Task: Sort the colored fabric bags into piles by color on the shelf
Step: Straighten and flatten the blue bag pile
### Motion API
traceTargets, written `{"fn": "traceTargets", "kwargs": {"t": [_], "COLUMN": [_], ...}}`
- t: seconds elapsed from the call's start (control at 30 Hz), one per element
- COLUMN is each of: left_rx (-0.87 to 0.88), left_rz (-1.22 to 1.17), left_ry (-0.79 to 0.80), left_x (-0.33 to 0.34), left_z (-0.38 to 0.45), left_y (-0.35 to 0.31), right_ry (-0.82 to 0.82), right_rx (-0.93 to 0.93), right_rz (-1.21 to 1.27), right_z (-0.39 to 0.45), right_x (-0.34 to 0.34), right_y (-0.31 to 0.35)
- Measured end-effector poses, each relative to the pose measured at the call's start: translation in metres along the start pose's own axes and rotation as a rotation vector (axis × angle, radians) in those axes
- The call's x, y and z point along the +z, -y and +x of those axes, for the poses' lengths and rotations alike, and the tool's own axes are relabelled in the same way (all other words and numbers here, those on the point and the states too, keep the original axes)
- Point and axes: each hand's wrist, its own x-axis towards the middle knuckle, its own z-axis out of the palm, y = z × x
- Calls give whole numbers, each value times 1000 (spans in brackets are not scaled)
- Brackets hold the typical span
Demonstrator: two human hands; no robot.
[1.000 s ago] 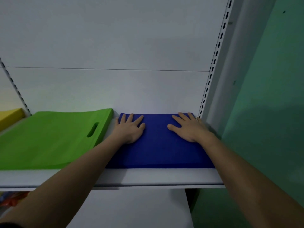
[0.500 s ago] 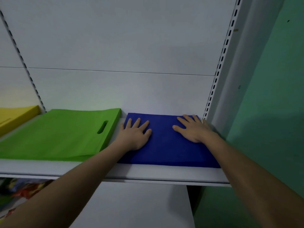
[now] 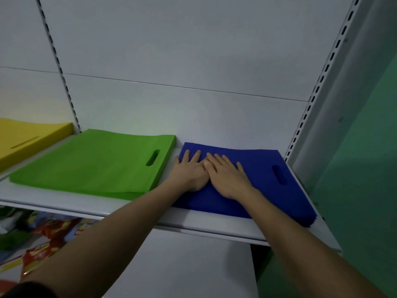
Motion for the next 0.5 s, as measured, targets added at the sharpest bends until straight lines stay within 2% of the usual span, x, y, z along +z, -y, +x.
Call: {"fn": "traceTargets", "kwargs": {"t": [0.5], "left_rx": [-14], "left_rz": [-48], "left_ry": [-38], "left_x": [5], "left_z": [5], "left_y": [1], "right_ry": [77], "right_rx": [44], "right_rz": [-125], "right_z": [-7], "right_x": [-10], "right_y": [-36]}}
